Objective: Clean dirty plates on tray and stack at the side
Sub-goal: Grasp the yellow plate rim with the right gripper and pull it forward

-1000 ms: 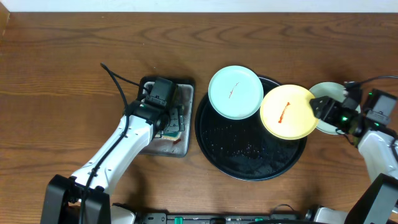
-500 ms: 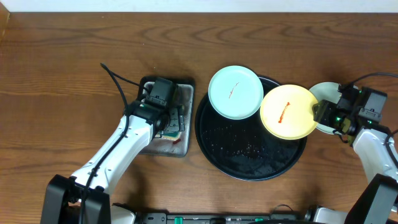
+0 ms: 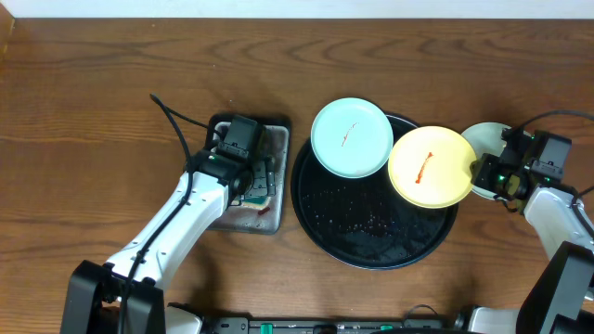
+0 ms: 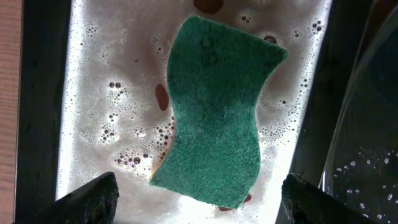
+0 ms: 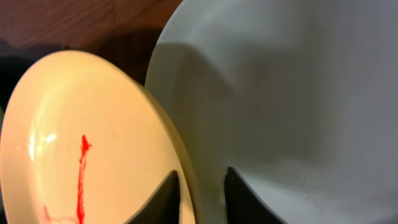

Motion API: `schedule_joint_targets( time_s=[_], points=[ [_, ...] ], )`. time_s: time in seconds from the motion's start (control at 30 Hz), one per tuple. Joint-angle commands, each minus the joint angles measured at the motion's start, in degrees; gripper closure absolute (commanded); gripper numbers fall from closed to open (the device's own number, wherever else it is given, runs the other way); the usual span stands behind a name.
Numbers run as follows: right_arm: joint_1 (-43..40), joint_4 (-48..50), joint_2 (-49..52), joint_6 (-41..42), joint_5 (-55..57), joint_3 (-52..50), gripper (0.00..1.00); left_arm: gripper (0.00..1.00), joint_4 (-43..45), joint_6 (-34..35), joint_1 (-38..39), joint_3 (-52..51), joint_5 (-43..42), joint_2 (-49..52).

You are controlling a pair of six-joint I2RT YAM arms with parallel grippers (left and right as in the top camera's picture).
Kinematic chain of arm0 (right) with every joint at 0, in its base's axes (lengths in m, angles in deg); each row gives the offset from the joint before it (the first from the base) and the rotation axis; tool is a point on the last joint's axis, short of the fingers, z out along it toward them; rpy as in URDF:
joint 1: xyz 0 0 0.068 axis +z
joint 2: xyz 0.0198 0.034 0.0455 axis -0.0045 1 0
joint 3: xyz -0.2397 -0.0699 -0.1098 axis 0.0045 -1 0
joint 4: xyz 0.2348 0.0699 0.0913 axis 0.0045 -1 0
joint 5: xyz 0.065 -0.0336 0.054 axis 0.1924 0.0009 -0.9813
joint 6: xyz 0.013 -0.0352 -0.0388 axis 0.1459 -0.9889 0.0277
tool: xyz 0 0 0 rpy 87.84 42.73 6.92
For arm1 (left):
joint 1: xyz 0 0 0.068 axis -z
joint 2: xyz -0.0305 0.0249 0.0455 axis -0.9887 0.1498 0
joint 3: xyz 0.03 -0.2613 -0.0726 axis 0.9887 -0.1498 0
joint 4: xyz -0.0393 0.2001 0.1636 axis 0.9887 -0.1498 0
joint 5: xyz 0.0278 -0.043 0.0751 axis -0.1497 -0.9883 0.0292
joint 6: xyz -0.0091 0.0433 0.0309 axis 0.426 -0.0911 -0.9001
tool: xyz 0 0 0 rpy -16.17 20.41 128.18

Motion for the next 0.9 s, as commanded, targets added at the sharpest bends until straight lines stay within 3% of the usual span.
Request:
schedule_joint_targets(
  time_s=[0.0, 0.73, 0.87],
  points=[
    [0.44, 0.22, 0.83, 0.26, -0.55, -0.26, 0.87, 0.15, -0.17, 0.55, -0.24, 0.81, 0.13, 0.15],
    [0.44, -0.11, 0.9, 0.22, -0.61, -1.18, 0.9, 0.15, -0.17, 0.55, -0.24, 0.81, 0.13, 0.15],
    [0.44, -0.02, 0.9, 0.24, -0.66, -1.18, 0.97, 0.15, -0.17, 0.55, -0.24, 0.81, 0.15, 0.15]
  ],
)
